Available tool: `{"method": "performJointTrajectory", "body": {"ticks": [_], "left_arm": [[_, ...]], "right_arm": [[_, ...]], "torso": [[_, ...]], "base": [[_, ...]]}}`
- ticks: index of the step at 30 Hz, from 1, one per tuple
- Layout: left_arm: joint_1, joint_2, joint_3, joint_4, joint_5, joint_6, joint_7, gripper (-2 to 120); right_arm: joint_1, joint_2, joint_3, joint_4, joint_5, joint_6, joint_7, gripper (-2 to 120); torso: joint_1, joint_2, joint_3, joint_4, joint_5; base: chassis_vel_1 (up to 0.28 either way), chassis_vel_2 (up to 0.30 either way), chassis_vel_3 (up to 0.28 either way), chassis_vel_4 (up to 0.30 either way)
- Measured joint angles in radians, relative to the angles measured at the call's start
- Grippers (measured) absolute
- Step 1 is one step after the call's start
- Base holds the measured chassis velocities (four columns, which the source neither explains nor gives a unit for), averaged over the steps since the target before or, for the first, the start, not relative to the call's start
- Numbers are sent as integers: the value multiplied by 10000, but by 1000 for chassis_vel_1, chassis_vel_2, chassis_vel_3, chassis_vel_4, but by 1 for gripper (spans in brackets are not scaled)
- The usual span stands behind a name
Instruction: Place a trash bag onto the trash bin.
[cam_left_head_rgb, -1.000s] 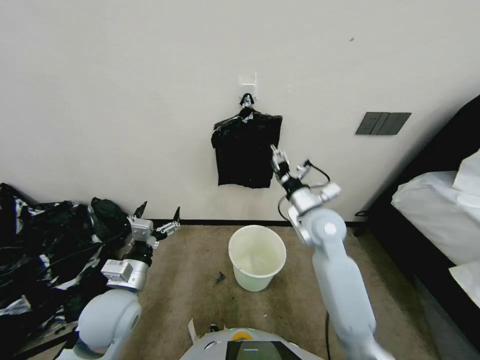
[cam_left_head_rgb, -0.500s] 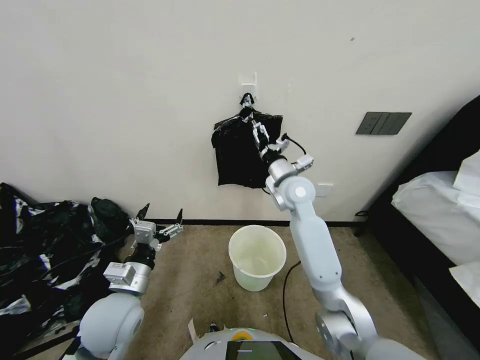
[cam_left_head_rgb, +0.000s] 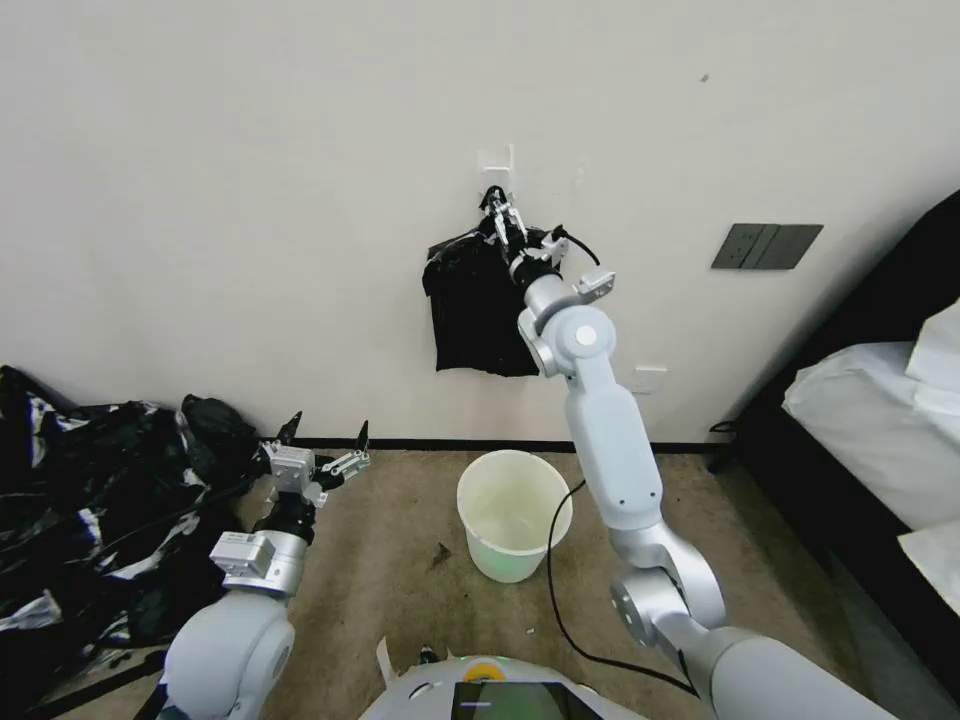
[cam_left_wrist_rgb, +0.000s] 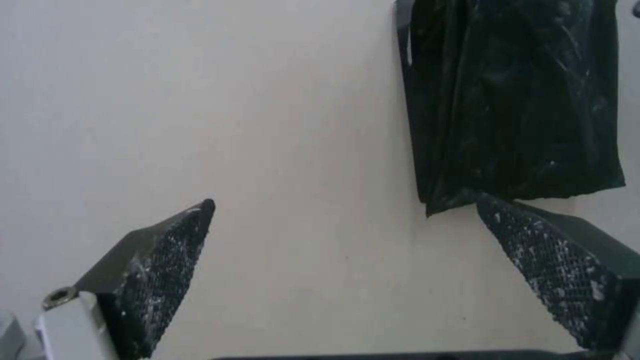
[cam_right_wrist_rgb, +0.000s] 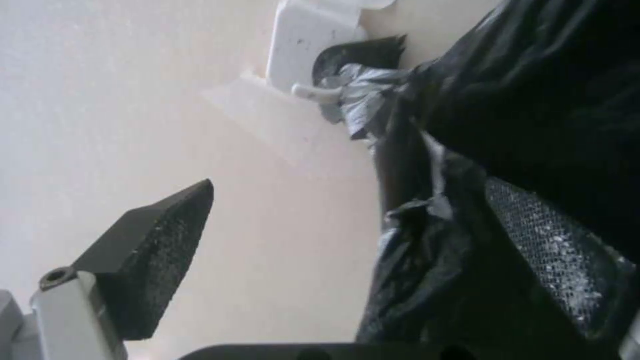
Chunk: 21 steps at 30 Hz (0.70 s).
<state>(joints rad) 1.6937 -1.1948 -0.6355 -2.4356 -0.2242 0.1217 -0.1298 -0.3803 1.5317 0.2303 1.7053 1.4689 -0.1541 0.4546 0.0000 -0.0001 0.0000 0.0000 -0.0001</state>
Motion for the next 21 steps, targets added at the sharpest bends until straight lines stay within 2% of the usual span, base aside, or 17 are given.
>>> {"method": "performJointTrajectory", "body": {"ticks": [4, 14, 17, 19, 21], "left_arm": [[-8, -73, 72, -16, -3, 14, 0, 100], [-26, -20, 85, -4, -13, 17, 0, 100], [-35, -19, 98, -3, -17, 8, 0, 100], [-35, -18, 98, -3, -17, 6, 0, 100], [-29, 2, 96, 0, -22, 2, 1, 100]], "right_arm": [[128, 224, -69, -264, -33, 43, 52, 100], [248, 226, 28, -527, -15, 284, 255, 96], [267, 229, 43, -623, 165, 498, 443, 84], [263, 230, 41, -623, 194, 522, 468, 82], [210, 248, 6, -623, 310, 625, 553, 69]], "torso": [[0, 0, 0, 1, 0], [0, 0, 0, -1, 0], [0, 0, 0, -1, 0], [0, 0, 0, 0, 1], [0, 0, 0, 0, 1]], "base": [[0, 0, 0, 0], [0, 0, 0, 0], [0, 0, 0, 0], [0, 0, 0, 0], [0, 0, 0, 0]]}}
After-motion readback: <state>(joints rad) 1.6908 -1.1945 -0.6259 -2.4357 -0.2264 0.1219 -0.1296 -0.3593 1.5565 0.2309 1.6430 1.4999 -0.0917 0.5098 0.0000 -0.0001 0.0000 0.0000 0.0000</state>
